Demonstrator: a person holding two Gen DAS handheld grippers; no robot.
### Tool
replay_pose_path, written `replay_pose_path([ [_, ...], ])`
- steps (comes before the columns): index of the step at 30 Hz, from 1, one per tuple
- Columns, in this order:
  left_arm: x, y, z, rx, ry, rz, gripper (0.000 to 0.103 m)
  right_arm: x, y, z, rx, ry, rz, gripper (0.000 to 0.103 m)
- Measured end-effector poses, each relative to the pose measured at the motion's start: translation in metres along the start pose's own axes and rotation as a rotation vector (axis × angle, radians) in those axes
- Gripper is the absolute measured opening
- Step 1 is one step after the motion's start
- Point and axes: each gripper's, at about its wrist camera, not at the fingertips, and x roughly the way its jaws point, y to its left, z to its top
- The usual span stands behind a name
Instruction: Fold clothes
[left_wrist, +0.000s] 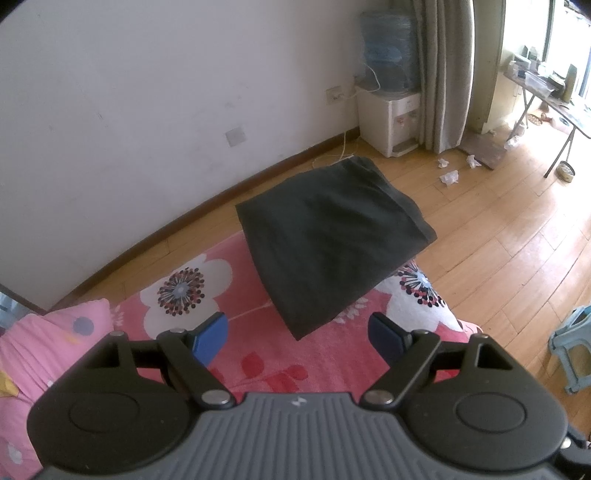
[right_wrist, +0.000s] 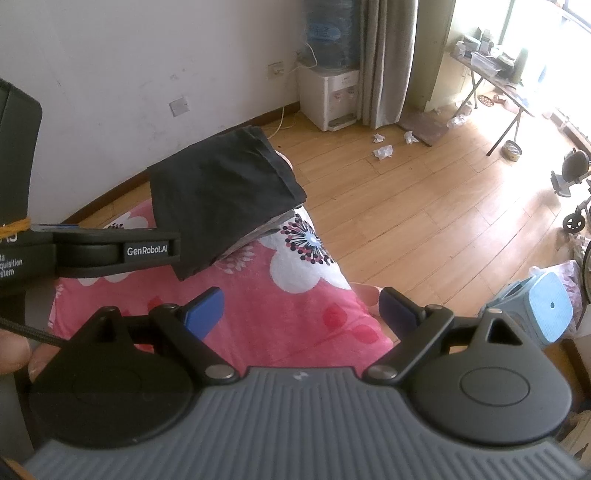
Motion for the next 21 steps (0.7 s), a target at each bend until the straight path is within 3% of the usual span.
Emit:
replay_pose_path([
  [21,0.0035,0.0080,0.0029,-0.002,0.009,-0.010,0.084,0.0003,0.0070,0.0012,-0.009,0.006,-0.008,0.091],
])
